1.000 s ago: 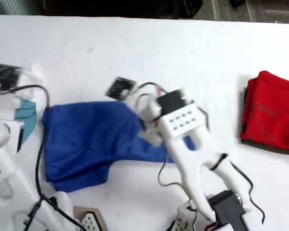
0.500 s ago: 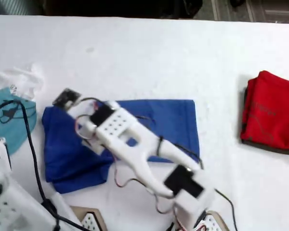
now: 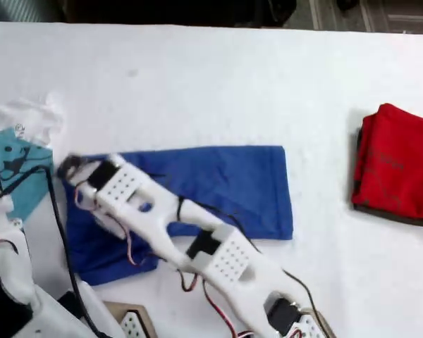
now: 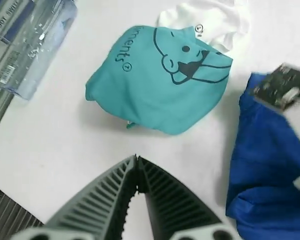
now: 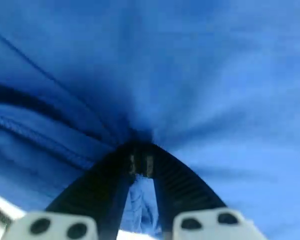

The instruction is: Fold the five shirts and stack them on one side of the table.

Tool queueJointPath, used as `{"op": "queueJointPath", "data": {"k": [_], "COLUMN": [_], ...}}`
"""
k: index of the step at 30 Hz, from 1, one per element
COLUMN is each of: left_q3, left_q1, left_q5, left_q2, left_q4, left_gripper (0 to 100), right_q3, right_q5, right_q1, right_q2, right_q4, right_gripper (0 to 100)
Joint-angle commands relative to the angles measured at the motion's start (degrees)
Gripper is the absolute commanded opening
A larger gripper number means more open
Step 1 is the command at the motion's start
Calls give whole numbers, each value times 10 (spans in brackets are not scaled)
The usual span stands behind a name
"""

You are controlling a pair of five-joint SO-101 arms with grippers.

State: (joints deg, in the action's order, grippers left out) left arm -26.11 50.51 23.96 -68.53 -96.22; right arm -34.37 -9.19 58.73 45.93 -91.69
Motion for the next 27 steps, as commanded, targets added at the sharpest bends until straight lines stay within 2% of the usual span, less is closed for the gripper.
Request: {"op": "queueJointPath", "data": {"k": [1,7,10,14,18,23,27], "left_q3": [0,-2,-3,-3,-4,-4,1], "left_q1": [3,3,3,3,1,0,2], "left_q5": [-1,-1,-1,-1,-3,-2,0], "left_q2": [-17,-41,-49,-53,-53,-53,-53], "left_q4": [1,1,0,0,0,0,0], "left_gripper": [24,24,24,24,24,24,24], "right_q3": [-1,152,182,156,111,56,-23], "right_q5": [-30,-62,-62,-61,-61,-66,-66], "right_q1": [14,31,27,-11,-51,-43,-34], "right_q2": [0,-90,-144,-185,-167,-91,-1], "right_q4": [-73,-70,-68,-43,34,123,148], "right_gripper": [19,19,19,19,19,19,19]}}
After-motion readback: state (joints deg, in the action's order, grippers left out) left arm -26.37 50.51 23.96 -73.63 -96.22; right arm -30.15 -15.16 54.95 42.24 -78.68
